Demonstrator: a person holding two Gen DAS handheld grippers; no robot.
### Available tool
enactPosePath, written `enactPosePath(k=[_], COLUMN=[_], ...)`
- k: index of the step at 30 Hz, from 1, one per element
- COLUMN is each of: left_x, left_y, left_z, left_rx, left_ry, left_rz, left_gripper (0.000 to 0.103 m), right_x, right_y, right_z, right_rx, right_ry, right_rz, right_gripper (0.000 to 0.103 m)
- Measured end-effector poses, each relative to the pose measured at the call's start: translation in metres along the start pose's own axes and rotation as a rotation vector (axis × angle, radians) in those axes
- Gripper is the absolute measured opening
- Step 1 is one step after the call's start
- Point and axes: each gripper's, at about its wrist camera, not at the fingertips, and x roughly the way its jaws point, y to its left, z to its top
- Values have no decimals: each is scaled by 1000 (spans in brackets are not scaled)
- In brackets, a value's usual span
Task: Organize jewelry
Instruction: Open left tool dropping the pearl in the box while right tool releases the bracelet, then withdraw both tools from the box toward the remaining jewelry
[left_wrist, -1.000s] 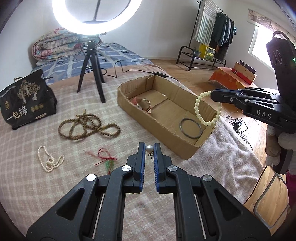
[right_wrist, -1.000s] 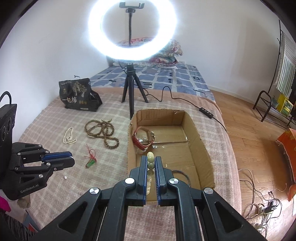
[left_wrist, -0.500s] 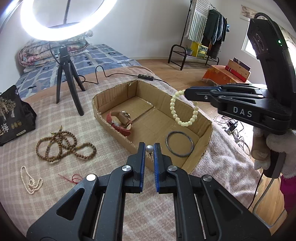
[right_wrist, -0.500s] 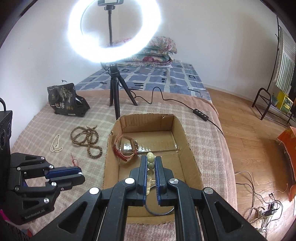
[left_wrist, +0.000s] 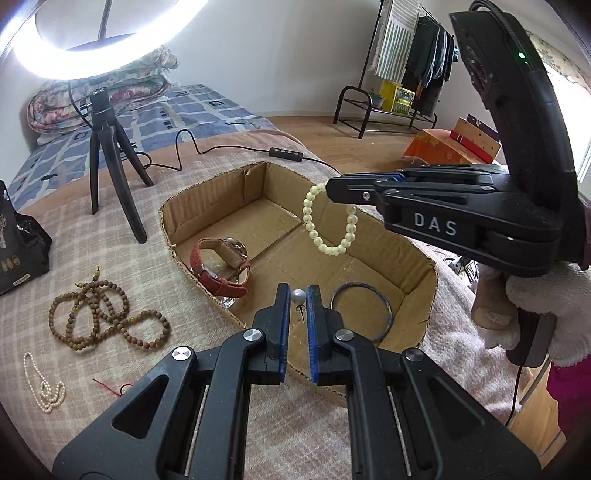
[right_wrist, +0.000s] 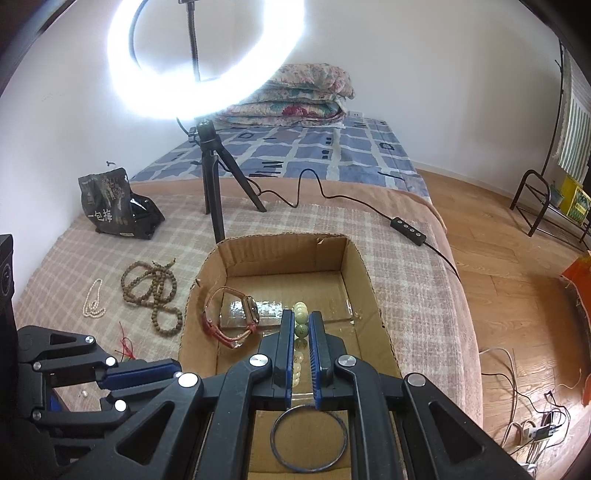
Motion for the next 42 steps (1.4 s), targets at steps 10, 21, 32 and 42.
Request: enactPosePath(k=[10,21,32,42], left_x=[5,-3,-18,-41], left_y=[-7,-10,-10,-7], left_z=[3,3,3,-2], left_rx=[18,13,10,4], left_ry=[-9,-28,-37,-52], left_rz=[1,12,14,27], left_gripper=[7,59,60,60], right_x=[10,2,-11,-30], right_y=[-7,-13,-3,8], right_z=[-1,-2,0,2], right_rx=[37,80,61,60], right_ry=[2,-26,-31,-44], right_rz=[21,-26,-95,-109], right_gripper=[19,81,103,103])
